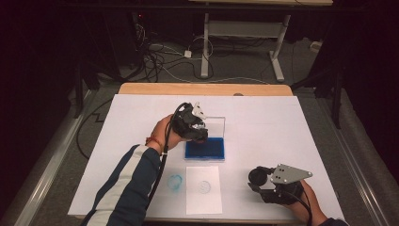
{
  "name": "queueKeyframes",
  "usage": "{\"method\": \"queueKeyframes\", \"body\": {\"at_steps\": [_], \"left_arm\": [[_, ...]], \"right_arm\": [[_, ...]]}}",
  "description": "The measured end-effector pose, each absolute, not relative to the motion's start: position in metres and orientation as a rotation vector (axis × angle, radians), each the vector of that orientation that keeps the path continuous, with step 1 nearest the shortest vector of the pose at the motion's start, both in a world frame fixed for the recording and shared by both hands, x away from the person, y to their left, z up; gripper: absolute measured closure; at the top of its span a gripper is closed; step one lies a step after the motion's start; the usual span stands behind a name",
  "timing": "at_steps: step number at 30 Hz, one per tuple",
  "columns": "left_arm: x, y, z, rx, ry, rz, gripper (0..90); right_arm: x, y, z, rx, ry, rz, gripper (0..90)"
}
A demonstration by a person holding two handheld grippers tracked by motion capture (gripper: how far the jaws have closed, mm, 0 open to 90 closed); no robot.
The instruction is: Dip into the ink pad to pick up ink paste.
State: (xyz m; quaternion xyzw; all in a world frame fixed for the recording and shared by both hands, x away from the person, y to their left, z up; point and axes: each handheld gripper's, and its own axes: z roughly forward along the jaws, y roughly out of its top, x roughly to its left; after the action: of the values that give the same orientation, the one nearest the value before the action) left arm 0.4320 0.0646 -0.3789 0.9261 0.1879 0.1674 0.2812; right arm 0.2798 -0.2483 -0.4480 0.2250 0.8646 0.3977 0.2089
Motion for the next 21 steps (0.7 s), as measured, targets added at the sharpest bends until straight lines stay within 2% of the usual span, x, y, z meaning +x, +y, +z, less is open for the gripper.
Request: {"method": "queueKeyframes", "body": {"at_steps": [21], "left_arm": [[0.425,0.048,-0.415,2.519,0.444,0.463,54.9]], "right_arm": [[0.279,-0.247,-0.451,0.615,2.418,1.055,38.5]]}}
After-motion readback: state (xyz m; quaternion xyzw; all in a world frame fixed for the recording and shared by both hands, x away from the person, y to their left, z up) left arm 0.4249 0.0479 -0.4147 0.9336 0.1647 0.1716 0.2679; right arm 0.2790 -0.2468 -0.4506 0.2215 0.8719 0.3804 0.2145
